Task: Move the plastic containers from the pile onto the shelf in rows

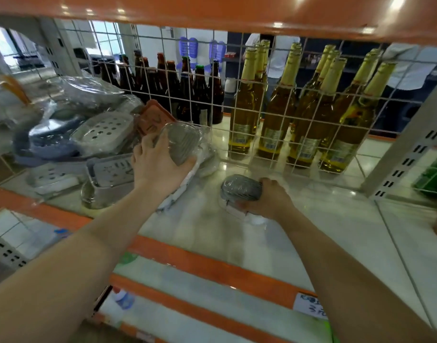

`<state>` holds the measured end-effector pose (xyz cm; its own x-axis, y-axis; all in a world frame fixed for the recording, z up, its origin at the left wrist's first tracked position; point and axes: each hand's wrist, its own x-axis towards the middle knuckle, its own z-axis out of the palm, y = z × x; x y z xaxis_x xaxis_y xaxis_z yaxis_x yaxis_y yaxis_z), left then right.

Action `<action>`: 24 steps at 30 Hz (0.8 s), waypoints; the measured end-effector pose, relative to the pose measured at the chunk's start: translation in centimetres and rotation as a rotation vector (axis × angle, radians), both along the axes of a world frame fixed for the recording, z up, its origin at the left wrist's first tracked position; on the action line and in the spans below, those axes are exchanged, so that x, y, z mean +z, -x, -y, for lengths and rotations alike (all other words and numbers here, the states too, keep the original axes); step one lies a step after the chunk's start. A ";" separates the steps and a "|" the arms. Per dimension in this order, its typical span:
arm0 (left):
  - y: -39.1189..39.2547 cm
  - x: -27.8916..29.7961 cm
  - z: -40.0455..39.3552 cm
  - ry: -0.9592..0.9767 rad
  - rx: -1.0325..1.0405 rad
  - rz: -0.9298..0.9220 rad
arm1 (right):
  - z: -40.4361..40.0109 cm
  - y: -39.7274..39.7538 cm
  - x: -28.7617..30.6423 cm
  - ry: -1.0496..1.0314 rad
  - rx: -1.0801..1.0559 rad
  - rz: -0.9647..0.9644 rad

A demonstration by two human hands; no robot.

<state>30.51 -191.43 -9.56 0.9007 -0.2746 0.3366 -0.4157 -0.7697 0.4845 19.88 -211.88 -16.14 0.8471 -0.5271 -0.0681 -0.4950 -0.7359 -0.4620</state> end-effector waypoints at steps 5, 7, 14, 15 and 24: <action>3.0 0.6 -0.8 0.057 -0.064 -0.018 | -0.8 4.7 0.4 0.019 -0.111 -0.005; 4.4 0.6 -0.8 0.047 -0.099 -0.029 | -1.0 6.9 0.9 0.005 -0.167 0.021; 9.6 0.2 2.9 0.110 -0.203 -0.087 | 0.6 16.3 3.0 0.103 -0.329 0.078; 10.1 -0.1 3.6 0.132 -0.223 -0.109 | 1.1 17.7 3.3 0.112 -0.356 0.092; 18.3 -0.5 14.1 0.077 -0.381 -0.139 | 7.9 31.3 5.1 0.245 -0.597 0.257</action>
